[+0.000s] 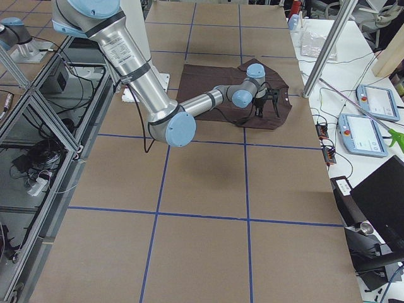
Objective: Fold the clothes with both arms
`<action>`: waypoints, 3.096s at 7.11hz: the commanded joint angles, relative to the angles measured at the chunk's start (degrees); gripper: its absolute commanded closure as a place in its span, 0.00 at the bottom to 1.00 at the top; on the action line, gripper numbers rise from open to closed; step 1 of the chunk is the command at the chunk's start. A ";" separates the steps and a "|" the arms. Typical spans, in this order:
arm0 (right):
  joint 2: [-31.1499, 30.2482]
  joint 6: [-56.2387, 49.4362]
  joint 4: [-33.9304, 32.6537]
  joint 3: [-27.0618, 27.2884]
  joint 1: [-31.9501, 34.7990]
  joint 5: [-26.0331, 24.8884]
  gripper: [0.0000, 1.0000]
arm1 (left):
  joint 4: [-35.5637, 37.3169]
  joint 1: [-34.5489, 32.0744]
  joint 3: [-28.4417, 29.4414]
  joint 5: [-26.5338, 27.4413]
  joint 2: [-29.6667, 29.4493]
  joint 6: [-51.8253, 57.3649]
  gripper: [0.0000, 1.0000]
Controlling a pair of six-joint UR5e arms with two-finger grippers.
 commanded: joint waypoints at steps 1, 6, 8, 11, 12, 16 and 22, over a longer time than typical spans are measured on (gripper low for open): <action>7.82 1.29 -1.00 -7.49 -2.49 -3.36 1.00 | 0.07 0.00 -0.50 -0.02 -0.03 -0.06 0.00; 8.13 0.59 -0.56 -6.50 -2.68 -3.83 0.00 | -4.03 5.06 2.55 0.85 -7.74 -16.95 0.00; 0.71 0.68 -0.92 5.39 -1.72 -1.82 0.00 | -4.85 14.02 8.60 6.71 -18.60 -30.69 0.02; -11.08 1.29 -1.00 19.84 1.53 3.02 0.00 | -6.60 21.60 25.62 12.28 -32.25 -42.93 0.05; -14.51 1.38 -0.65 23.01 1.71 4.51 0.00 | -10.53 23.89 30.38 13.50 -35.07 -50.43 0.07; -18.68 1.47 -1.00 28.49 1.89 4.43 0.00 | -15.75 28.81 39.92 23.80 -40.64 -57.36 0.25; -19.03 1.64 -1.00 29.37 1.98 4.00 0.00 | -15.84 30.85 41.68 23.80 -40.37 -57.19 0.39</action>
